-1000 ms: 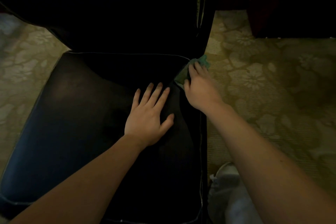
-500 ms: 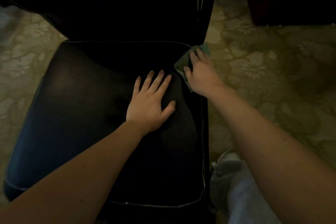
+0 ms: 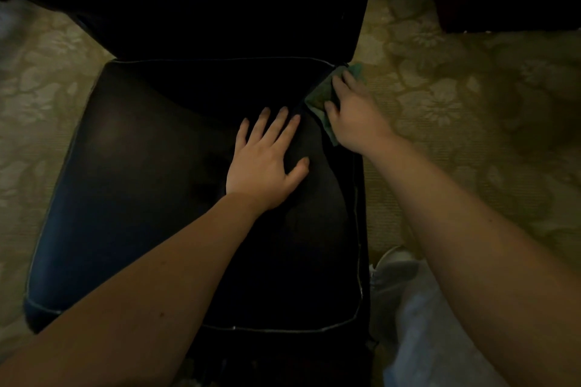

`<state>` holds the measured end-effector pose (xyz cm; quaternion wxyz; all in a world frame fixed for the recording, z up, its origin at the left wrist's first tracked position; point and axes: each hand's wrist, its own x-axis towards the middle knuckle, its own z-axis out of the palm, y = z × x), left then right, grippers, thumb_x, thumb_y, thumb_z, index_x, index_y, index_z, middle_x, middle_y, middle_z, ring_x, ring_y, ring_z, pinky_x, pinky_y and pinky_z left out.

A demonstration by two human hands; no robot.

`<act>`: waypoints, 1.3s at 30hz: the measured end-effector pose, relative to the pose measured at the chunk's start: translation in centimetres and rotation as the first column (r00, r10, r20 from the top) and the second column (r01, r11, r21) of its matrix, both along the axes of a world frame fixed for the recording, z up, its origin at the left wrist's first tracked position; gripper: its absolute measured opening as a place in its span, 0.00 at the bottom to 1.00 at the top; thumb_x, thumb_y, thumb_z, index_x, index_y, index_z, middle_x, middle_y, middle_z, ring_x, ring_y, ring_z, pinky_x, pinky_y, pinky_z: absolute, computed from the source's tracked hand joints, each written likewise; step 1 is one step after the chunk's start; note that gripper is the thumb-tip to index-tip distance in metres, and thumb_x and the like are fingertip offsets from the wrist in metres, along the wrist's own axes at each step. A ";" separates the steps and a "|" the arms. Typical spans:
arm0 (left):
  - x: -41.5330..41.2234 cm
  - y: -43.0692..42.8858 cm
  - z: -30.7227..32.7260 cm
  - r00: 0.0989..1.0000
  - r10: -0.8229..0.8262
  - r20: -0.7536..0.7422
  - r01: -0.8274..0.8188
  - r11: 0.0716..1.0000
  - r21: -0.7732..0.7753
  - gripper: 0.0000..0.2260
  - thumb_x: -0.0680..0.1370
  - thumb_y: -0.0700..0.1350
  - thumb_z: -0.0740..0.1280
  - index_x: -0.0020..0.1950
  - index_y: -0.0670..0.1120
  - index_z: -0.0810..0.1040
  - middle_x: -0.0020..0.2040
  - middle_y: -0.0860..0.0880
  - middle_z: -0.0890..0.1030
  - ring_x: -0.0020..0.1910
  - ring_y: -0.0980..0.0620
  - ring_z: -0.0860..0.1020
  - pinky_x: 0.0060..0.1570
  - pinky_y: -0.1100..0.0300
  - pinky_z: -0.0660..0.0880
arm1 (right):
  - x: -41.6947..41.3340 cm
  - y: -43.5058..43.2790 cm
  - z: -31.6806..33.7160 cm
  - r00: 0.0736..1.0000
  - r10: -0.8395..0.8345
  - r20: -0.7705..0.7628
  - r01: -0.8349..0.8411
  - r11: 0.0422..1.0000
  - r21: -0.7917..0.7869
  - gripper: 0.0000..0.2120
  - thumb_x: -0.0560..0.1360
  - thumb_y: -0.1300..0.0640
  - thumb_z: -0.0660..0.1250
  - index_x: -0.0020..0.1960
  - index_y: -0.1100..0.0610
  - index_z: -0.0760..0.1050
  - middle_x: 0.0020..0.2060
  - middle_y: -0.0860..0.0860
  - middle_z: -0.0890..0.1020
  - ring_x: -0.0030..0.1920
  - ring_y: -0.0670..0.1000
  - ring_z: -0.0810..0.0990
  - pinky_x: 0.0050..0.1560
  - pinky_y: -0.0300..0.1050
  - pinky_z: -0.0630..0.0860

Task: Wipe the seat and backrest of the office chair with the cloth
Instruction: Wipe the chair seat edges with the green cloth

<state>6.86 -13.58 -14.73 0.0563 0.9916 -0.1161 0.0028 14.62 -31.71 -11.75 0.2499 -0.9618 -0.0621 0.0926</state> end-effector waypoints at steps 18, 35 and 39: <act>0.1 -0.2 0.1 1.000 0.018 -0.002 -0.018 1.000 -0.022 0.33 0.79 0.65 0.49 0.82 0.54 0.55 0.82 0.52 0.55 0.82 0.48 0.50 0.79 0.46 0.45 | -0.3 -0.6 -0.1 0.992 0.120 -0.033 -0.122 0.990 -0.076 0.30 0.85 0.49 0.54 0.81 0.59 0.47 0.80 0.56 0.48 0.80 0.56 0.46 0.78 0.48 0.46; 0.1 -0.4 0.3 0.999 0.023 -0.026 -0.023 1.000 -0.008 0.34 0.78 0.66 0.47 0.83 0.55 0.52 0.83 0.53 0.52 0.82 0.50 0.47 0.79 0.45 0.44 | -1.2 -0.6 0.6 0.993 0.079 -0.086 -0.087 0.992 -0.088 0.31 0.85 0.50 0.54 0.81 0.60 0.45 0.80 0.58 0.45 0.80 0.59 0.45 0.77 0.49 0.47; 0.1 -0.3 0.1 1.000 0.013 -0.016 -0.014 1.000 -0.015 0.34 0.78 0.66 0.48 0.82 0.54 0.53 0.83 0.53 0.54 0.82 0.49 0.48 0.79 0.45 0.45 | -3.0 -0.8 1.0 0.980 0.099 -0.174 -0.121 0.985 -0.120 0.32 0.84 0.51 0.54 0.80 0.61 0.42 0.80 0.58 0.41 0.80 0.59 0.44 0.78 0.50 0.47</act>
